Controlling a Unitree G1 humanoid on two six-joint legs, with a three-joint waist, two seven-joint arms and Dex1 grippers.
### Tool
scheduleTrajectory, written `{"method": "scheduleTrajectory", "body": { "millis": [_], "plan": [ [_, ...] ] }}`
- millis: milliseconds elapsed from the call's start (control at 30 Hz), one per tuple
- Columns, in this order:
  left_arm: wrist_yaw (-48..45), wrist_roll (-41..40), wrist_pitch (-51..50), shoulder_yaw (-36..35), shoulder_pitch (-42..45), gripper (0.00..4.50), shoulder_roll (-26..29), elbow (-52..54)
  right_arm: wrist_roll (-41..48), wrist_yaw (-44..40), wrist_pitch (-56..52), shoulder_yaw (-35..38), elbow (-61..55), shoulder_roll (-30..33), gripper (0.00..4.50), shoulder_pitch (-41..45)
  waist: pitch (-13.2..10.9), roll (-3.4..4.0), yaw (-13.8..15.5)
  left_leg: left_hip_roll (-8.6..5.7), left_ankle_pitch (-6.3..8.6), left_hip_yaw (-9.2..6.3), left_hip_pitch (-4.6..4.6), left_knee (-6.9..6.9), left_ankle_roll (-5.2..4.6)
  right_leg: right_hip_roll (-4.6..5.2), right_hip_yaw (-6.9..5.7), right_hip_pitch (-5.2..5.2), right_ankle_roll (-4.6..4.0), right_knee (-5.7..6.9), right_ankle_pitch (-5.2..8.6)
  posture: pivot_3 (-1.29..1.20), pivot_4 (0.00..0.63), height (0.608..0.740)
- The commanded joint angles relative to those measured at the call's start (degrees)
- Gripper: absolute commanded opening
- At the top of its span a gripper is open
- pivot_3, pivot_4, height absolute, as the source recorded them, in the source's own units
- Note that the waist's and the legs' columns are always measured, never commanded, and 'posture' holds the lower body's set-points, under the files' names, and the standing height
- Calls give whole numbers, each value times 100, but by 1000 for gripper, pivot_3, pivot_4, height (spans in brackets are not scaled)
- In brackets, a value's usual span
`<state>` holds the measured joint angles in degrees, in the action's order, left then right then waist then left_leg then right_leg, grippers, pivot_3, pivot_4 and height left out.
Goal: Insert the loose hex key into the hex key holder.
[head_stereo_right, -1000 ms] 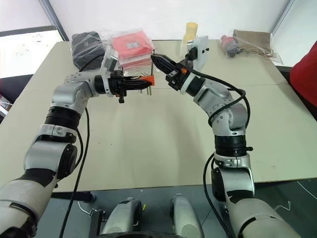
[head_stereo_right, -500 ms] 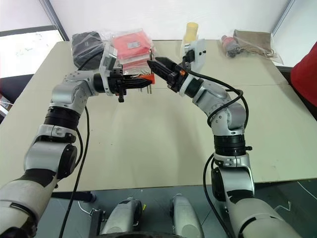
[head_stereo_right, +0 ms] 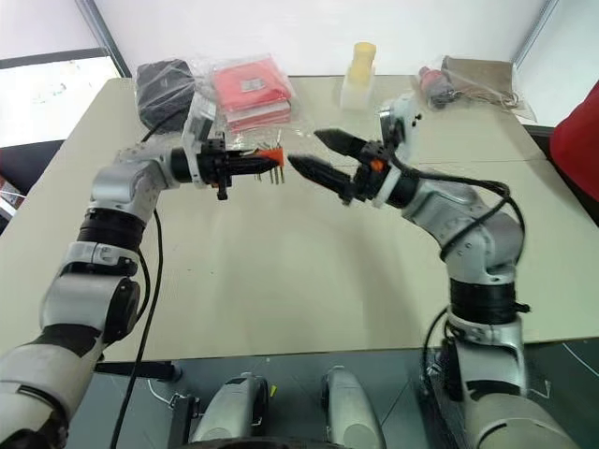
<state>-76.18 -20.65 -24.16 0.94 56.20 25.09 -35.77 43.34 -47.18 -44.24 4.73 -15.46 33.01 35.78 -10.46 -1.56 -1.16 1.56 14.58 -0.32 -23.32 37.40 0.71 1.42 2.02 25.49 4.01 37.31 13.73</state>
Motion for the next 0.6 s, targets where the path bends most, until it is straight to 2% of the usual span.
{"method": "scheduleTrajectory", "body": {
  "millis": [33, 133, 200, 267, 300, 367, 433, 600],
  "plan": [
    [406, -61, -816, -6, -325, 0, 133, 620, -345, -367, 295, -283, -394, 346, 4461, -133, 0, 0, -17, 1, 0, -1, 1, 1, 0, -2, 0, 0, 0, 2, 0, 0, 150, 740],
    [767, -193, -1848, 64, -981, 0, 268, 1465, -559, -380, 517, -361, -371, 416, 4461, -246, 0, 0, -27, 3, 0, -3, 3, 7, 0, -6, 2, 0, 0, 12, 0, 0, 150, 740],
    [1111, -460, -2548, -205, -1215, 0, 260, 1767, -575, -315, 567, -346, -317, 330, 4461, -287, 0, 0, -8, 4, 0, -3, 3, 8, 0, -6, 3, -1, 0, 12, 1, 0, 150, 740],
    [1564, -897, -3626, -714, -1205, 0, 159, 1631, -591, -228, 601, -372, -267, 191, 4461, -320, -1, -2, 12, 6, 0, -7, 0, 15, 0, -6, 0, -1, 0, 14, 1, 0, 150, 740],
    [1491, -931, -3856, -615, -1307, 0, 258, 1617, -562, -190, 590, -389, -259, 99, 4461, -336, -1, -2, 17, 6, 0, -11, -5, 26, 0, -6, -4, -1, 0, 17, 0, 0, 150, 740],
    [1488, -805, -3939, -393, -1402, 0, 391, 1495, -523, -142, 561, -405, -248, -50, 4461, -345, -1, -2, 18, 5, 0, -15, -4, 36, 0, -3, -9, -9, 0, 17, 1, 0, 150, 740],
    [1874, -739, -4018, -589, -1186, 0, 311, 955, -529, -102, 547, -420, -197, -175, 4461, -321, -1, -1, 32, 4, 0, -15, -3, 39, 0, -2, -10, -13, 0, 17, 0, 0, 150, 740],
    [1920, -652, -3813, -514, -991, 2165, 407, 394, -630, -97, 587, -435, -71, -256, 4500, -287, -1, -1, 50, 2, 0, -21, -5, 49, 0, 3, -21, -19, 0, 17, 1, 0, 150, 740]
  ]
}}
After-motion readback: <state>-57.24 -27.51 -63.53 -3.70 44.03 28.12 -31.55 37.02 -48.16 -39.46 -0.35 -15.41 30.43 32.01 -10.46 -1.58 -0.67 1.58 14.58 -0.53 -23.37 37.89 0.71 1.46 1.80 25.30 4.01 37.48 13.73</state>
